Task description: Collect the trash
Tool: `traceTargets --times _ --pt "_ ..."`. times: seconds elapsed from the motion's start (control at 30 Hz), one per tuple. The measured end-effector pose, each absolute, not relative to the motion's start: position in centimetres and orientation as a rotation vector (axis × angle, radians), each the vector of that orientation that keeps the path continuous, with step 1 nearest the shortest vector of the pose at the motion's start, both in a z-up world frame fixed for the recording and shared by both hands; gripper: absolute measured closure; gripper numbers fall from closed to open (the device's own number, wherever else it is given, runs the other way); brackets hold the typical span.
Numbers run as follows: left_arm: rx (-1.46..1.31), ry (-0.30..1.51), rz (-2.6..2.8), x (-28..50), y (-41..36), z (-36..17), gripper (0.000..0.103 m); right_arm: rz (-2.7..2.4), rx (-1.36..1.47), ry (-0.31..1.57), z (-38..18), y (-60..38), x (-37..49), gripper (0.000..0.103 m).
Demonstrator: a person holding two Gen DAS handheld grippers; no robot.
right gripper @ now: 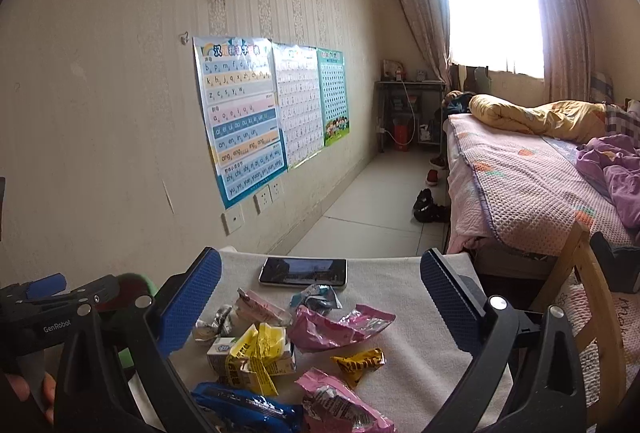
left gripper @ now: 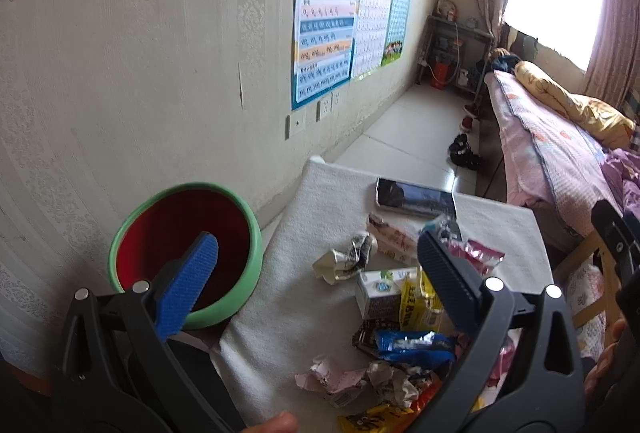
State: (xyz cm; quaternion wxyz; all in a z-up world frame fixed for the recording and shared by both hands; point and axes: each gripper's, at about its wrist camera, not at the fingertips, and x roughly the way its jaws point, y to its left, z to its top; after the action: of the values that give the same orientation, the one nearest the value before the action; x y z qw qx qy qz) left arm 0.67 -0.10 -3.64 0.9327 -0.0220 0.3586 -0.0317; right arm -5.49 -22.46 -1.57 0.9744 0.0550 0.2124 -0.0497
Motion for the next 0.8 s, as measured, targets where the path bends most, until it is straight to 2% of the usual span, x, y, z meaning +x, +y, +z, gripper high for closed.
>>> traceTargets --times 0.1,0.13,0.2,0.3,0.37,0.6,0.8 --pt "-0.032 0.862 -0.169 1.1 -0.9 -7.8 0.005 -0.083 0.105 0.563 -4.2 -23.3 -4.6 0.007" --pt "-0.058 0.84 -0.221 1.1 -1.8 -9.3 0.005 -0.071 0.114 0.616 -5.3 -23.6 -4.3 0.007" --pt "-0.031 0.915 -0.256 0.6 -2.8 -11.8 0.005 -0.061 0.141 0.705 -7.3 -24.3 -4.1 0.007" --pt "0.016 1.03 -0.259 -0.3 -3.4 -14.4 0.006 -0.07 0.162 0.785 -9.6 -25.2 -4.4 0.007" --pt "0.064 1.093 -0.234 -0.3 -3.0 -15.3 0.008 -0.074 0.171 0.807 -10.4 -25.5 -4.5 0.007" --pt "0.072 1.132 -0.199 0.2 -1.5 -16.0 0.012 0.058 0.164 0.866 -10.6 -23.8 -3.7 0.007" --pt "0.032 1.145 -0.175 0.0 0.8 -15.8 0.012 0.273 0.13 0.959 -11.9 -19.8 -1.5 0.019"
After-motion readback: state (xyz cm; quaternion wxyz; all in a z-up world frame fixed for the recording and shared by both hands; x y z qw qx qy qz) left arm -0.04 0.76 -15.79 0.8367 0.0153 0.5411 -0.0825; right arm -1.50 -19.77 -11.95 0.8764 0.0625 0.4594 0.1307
